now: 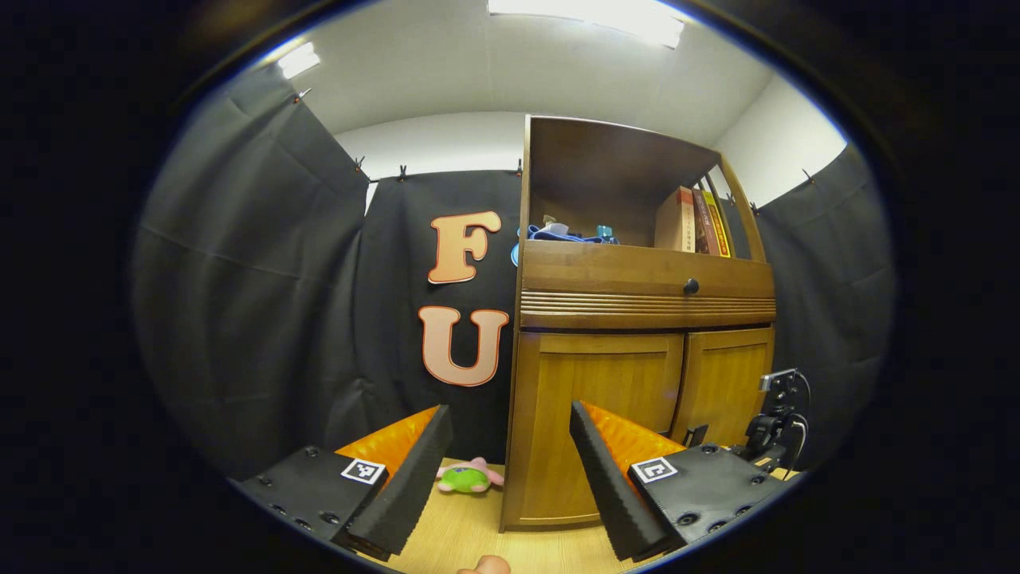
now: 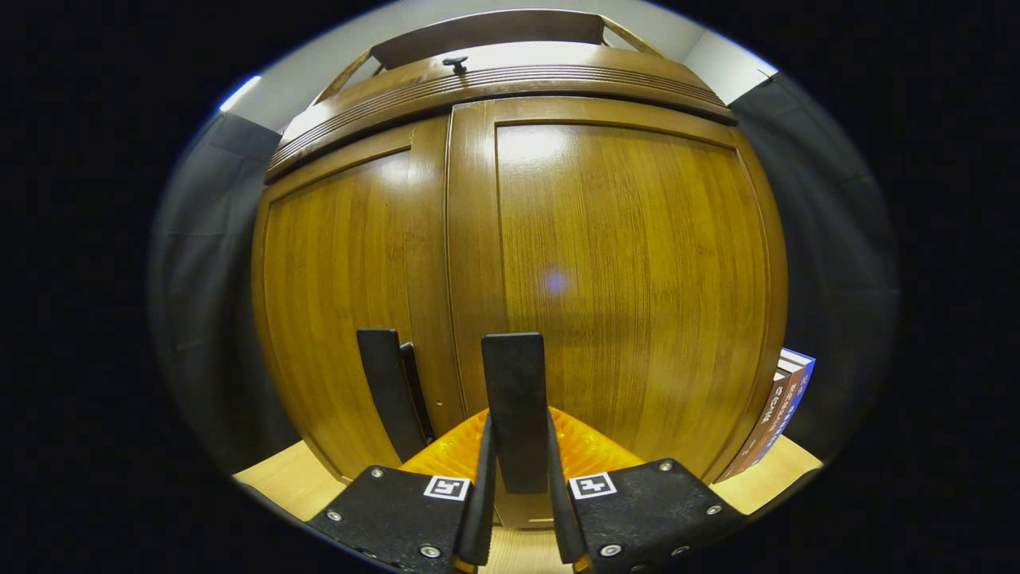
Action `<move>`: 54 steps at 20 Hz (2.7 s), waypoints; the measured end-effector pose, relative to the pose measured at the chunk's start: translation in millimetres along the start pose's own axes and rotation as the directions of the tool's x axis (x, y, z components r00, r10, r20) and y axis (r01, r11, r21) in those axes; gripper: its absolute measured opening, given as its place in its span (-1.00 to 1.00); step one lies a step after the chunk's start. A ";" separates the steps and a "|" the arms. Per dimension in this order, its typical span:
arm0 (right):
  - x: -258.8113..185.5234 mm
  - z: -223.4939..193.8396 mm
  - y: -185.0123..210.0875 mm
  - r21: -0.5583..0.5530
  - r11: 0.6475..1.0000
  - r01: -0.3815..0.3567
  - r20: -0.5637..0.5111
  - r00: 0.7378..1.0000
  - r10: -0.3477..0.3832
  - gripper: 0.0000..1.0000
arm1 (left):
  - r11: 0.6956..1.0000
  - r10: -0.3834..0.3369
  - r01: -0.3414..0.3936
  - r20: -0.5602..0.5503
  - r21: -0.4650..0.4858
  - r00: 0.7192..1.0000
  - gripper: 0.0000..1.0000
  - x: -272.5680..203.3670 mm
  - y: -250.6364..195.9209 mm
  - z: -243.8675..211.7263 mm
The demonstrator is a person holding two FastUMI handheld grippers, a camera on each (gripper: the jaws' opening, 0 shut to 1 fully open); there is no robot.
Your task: Open the right door of the double-door shoe cabinet with the right hand, and open the left door with the left hand.
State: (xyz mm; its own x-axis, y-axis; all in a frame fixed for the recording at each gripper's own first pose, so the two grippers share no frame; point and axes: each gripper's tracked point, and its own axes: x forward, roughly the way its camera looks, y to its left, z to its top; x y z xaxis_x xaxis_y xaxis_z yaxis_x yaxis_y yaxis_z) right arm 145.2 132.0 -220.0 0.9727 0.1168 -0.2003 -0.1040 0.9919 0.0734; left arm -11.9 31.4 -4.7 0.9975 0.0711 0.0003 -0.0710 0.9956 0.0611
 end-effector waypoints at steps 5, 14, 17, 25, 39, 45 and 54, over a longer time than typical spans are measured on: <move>-19.5 -1.1 -0.5 -0.002 0.999 -0.034 -0.006 0.999 0.034 -0.41 | 1.000 -0.007 0.007 0.008 0.008 1.000 0.89 -3.8 -7.6 3.9; -54.7 -1.1 -7.4 0.005 0.997 -0.082 -0.006 0.997 0.082 -0.44 | 0.999 -0.036 0.036 0.012 0.022 0.999 0.89 -10.3 -24.3 6.6; -65.8 -0.1 -11.8 0.006 0.996 -0.090 -0.007 0.996 0.090 -0.45 | 0.999 -0.042 0.041 0.017 0.017 0.999 0.89 -13.8 -26.7 8.4; -95.8 -2.2 -26.4 0.010 0.994 -0.105 -0.010 0.994 0.105 -0.45 | 0.998 -0.066 0.066 -0.001 0.001 0.998 0.89 -12.5 -35.8 2.3; -164.4 -2.7 -69.7 -0.008 0.995 -0.098 -0.016 0.995 0.098 -0.31 | 0.995 -0.103 0.103 -0.006 -0.007 0.995 0.93 -18.9 -51.2 -0.3; -189.9 -2.2 -95.9 -0.031 0.999 -0.036 -0.007 0.999 0.036 -0.63 | 0.992 -0.123 0.123 -0.010 -0.009 0.992 0.90 -20.4 -59.4 -2.9; -212.9 -0.7 -129.5 -0.029 0.999 0.045 -0.002 0.999 -0.045 -0.78 | 0.986 -0.164 0.164 -0.025 0.007 0.986 0.96 -24.6 -81.6 -8.1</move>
State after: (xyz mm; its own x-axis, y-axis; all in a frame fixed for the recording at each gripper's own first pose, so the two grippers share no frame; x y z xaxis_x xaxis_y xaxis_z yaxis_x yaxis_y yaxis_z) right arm -48.5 -21.3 -187.6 0.9761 0.0717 -0.2052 -0.0657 0.9972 0.0361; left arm -30.7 -51.1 -17.8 0.9952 -0.0917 -0.0344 0.0939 0.9933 0.0674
